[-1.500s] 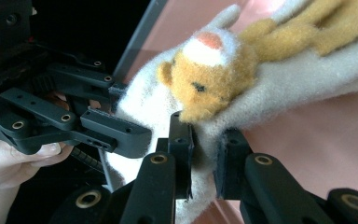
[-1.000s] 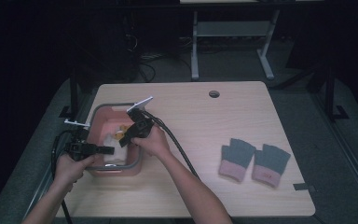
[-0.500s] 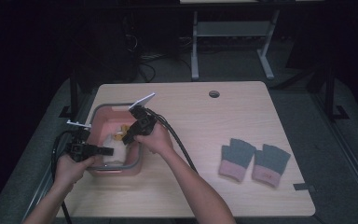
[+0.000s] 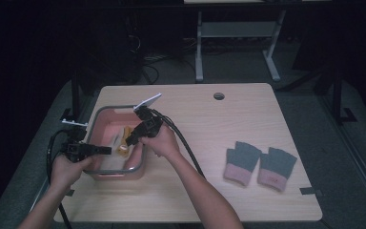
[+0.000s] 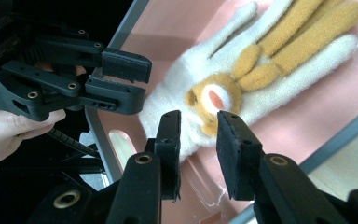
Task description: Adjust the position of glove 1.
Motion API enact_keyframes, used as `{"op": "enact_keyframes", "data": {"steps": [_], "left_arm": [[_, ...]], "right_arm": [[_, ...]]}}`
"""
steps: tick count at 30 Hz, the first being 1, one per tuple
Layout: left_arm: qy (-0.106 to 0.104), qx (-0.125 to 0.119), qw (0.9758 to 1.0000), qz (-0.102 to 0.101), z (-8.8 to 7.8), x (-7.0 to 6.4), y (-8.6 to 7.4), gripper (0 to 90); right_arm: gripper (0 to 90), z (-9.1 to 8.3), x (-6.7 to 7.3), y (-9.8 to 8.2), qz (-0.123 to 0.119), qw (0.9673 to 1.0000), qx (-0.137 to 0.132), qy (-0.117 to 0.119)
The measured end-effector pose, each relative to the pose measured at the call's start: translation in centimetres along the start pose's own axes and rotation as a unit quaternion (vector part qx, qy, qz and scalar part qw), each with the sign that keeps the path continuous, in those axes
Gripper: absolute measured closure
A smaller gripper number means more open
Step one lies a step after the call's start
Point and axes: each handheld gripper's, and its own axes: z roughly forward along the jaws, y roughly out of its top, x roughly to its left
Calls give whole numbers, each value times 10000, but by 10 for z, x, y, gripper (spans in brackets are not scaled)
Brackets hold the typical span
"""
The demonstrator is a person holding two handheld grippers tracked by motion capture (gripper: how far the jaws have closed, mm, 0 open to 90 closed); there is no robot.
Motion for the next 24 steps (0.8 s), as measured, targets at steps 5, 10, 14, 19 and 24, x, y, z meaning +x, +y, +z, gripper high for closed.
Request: {"op": "enact_keyframes", "data": {"steps": [5, 10, 14, 19, 24], "left_arm": [[415, 453, 9973, 389, 12, -5, 1, 655], [722, 872, 9920, 562, 26, -5, 0, 661], [702, 798, 9928, 545, 24, -5, 2, 657], [582, 507, 9959, 483, 13, -5, 6, 633], [442, 363, 9970, 514, 7, -8, 8, 589]], "right_arm": [[684, -7, -1, -4, -4, 10000, -66, 12], [679, -14, -2, -8, 0, 9999, -124, 20], [676, -19, -1, -10, -40, 9998, -203, 54], [668, -24, -2, -13, -46, 9997, -238, 48], [655, -31, -1, -15, -78, 9995, -287, 76]]}}
